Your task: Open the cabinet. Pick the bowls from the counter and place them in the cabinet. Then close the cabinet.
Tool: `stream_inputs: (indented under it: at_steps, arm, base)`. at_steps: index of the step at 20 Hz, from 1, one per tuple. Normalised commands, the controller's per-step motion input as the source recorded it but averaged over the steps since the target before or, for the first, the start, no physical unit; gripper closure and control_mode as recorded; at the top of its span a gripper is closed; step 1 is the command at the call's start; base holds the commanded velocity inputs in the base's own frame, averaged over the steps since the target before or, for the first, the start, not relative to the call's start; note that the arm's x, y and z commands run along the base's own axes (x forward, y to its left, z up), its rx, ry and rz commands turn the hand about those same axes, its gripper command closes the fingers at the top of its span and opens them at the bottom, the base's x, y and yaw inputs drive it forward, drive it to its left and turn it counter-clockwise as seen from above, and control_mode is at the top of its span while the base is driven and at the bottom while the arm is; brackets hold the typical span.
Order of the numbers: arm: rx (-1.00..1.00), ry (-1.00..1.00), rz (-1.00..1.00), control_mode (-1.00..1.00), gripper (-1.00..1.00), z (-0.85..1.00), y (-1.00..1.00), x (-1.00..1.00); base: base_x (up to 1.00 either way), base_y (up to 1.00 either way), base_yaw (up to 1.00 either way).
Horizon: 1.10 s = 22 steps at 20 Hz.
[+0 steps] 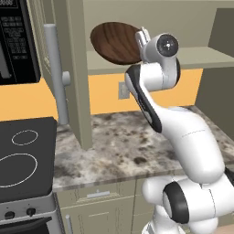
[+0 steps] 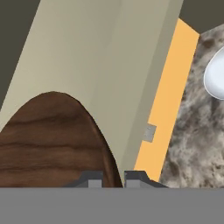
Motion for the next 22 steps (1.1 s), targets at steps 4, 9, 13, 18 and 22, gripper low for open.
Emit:
stream_inputs:
  at_steps: [4, 9, 13, 18, 22]
  arm:
    - [0.00, 0.03, 0.00, -1.00, 1.00, -0.02, 0.08, 0.47]
    - [0.00, 0.01, 0.00, -1.00, 1.00, -0.01, 0.17, 0.54]
    - [0.00, 0.00, 0.00, -1.00, 1.00, -0.04, 0.25, 0.54]
    - [0.00, 0.00, 0.00, -1.00, 1.00, -0.11, 0.35, 0.43]
    - [0.00, 0.01, 0.00, -1.00, 1.00, -0.06, 0.37, 0.42]
  base:
    - [0.00, 0.00, 0.00]
    - [0.00, 0.00, 0.00]
    - [0.00, 0.00, 0.00]
    - [0.00, 0.00, 0.00]
    - [0.00, 0.00, 0.00]
